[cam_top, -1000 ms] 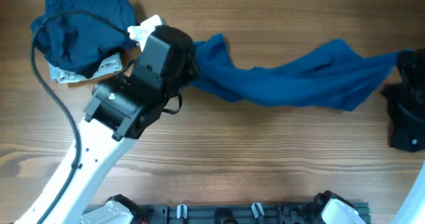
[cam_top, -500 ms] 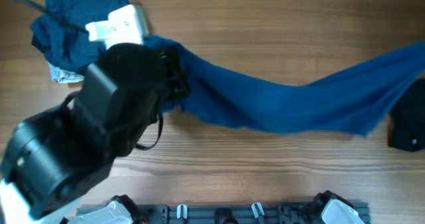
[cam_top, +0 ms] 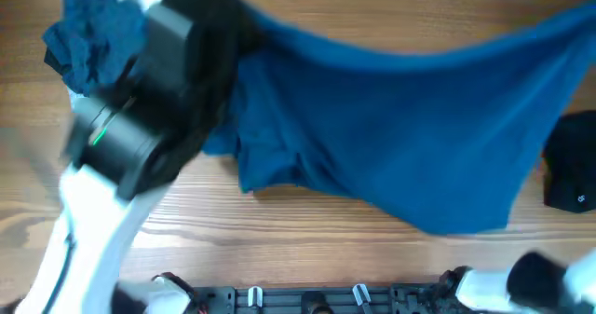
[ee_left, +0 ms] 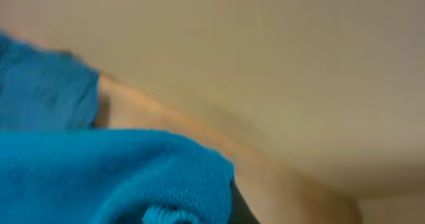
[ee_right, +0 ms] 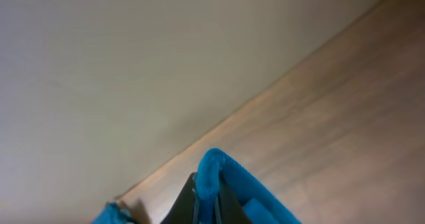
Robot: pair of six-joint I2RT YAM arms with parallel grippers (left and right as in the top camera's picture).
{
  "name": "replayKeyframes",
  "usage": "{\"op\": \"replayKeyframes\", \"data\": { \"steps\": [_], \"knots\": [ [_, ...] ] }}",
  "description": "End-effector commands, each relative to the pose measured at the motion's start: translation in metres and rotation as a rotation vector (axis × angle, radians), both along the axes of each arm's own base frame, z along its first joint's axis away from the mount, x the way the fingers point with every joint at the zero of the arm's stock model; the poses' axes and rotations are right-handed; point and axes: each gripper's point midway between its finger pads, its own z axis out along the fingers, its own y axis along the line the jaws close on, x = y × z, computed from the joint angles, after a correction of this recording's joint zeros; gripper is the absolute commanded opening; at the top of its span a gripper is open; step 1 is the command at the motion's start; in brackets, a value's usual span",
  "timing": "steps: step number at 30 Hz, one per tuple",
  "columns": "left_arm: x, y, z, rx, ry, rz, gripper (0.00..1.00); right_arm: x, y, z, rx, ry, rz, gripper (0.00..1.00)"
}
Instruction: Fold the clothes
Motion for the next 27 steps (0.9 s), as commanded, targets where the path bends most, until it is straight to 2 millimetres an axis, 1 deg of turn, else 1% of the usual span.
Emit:
{"op": "replayKeyframes", "data": {
  "steps": [1, 2, 3, 4, 5, 6, 7, 8, 10, 11, 12, 13, 14, 15, 16, 17, 18, 19, 20, 21, 22, 23, 24, 25, 26, 27],
  "knots": [
    [0.078, -0.017, -0.019, 0.022, -0.031, -0.069, 0.05, 0.051, 0.014, -0.009, 0.173, -0.069, 0.203, 0.04],
    [0.097, -0.020, -0.022, -0.001, -0.054, -0.079, 0.06, 0.068, 0.017, -0.010, 0.219, -0.099, 0.250, 0.04],
    [0.126, -0.023, -0.020, -0.012, -0.118, -0.103, 0.06, 0.084, 0.019, -0.008, 0.257, -0.133, 0.283, 0.04],
    [0.141, -0.022, -0.016, -0.006, -0.164, -0.107, 0.06, 0.094, 0.022, -0.002, 0.284, -0.167, 0.311, 0.04],
    [0.154, -0.020, -0.005, 0.004, -0.235, -0.104, 0.07, 0.101, 0.028, 0.009, 0.313, -0.217, 0.363, 0.04],
    [0.159, -0.017, 0.010, 0.023, -0.306, -0.100, 0.08, 0.102, 0.036, 0.029, 0.331, -0.284, 0.429, 0.04],
    [0.159, -0.014, 0.024, 0.039, -0.356, -0.095, 0.09, 0.100, 0.042, 0.050, 0.329, -0.354, 0.489, 0.04],
    [0.152, -0.006, 0.049, 0.056, -0.419, -0.069, 0.09, 0.090, 0.047, 0.076, 0.316, -0.429, 0.555, 0.04],
    [0.134, 0.005, 0.084, 0.091, -0.479, -0.050, 0.08, 0.072, 0.055, 0.104, 0.294, -0.506, 0.650, 0.04],
    [0.122, 0.010, 0.097, 0.099, -0.489, -0.044, 0.08, 0.065, 0.058, 0.111, 0.287, -0.519, 0.681, 0.04],
    [0.113, 0.014, 0.105, 0.099, -0.487, -0.043, 0.08, 0.058, 0.062, 0.115, 0.274, -0.525, 0.713, 0.04],
    [0.102, 0.018, 0.111, 0.114, -0.478, -0.045, 0.07, 0.054, 0.064, 0.116, 0.259, -0.523, 0.736, 0.04],
    [0.092, 0.023, 0.112, 0.125, -0.458, -0.049, 0.07, 0.049, 0.067, 0.112, 0.251, -0.504, 0.768, 0.04],
    [0.083, 0.026, 0.105, 0.141, -0.410, -0.057, 0.07, 0.046, 0.070, 0.107, 0.243, -0.482, 0.804, 0.04],
    [0.079, 0.027, 0.094, 0.159, -0.360, -0.064, 0.07, 0.044, 0.072, 0.100, 0.241, -0.460, 0.829, 0.04],
    [0.077, 0.028, 0.078, 0.178, -0.294, -0.072, 0.07, 0.044, 0.072, 0.089, 0.251, -0.433, 0.845, 0.04],
    [0.074, 0.029, 0.054, 0.185, -0.200, -0.079, 0.09, 0.048, 0.070, 0.076, 0.285, -0.395, 0.833, 0.04],
    [0.073, 0.028, 0.011, 0.166, -0.039, -0.084, 0.09, 0.059, 0.062, 0.046, 0.329, -0.329, 0.746, 0.04],
    [0.071, 0.024, -0.016, 0.147, 0.064, -0.101, 0.07, 0.069, 0.050, 0.018, 0.331, -0.256, 0.625, 0.04],
    [0.068, 0.019, -0.043, 0.129, 0.162, -0.123, 0.04, 0.077, 0.035, -0.017, 0.303, -0.138, 0.467, 0.04],
    [0.067, 0.015, -0.061, 0.117, 0.230, -0.132, 0.04, 0.079, 0.022, -0.041, 0.272, -0.048, 0.357, 0.04],
    [0.066, 0.009, -0.087, 0.105, 0.324, -0.151, 0.04, 0.075, 0.001, -0.086, 0.184, 0.139, 0.169, 0.04],
    [0.066, 0.004, -0.107, 0.100, 0.394, -0.164, 0.04, 0.067, -0.010, -0.110, 0.118, 0.259, 0.070, 0.04],
    [0.066, 0.001, -0.127, 0.096, 0.466, -0.168, 0.04, 0.061, -0.013, -0.123, 0.076, 0.329, 0.024, 0.04],
    [0.067, -0.002, -0.152, 0.112, 0.544, -0.176, 0.04, 0.056, -0.013, -0.134, 0.028, 0.390, -0.004, 0.04],
    [0.069, -0.005, -0.169, 0.120, 0.597, -0.183, 0.04, 0.054, -0.013, -0.138, -0.001, 0.422, -0.023, 0.04]
  ]
}}
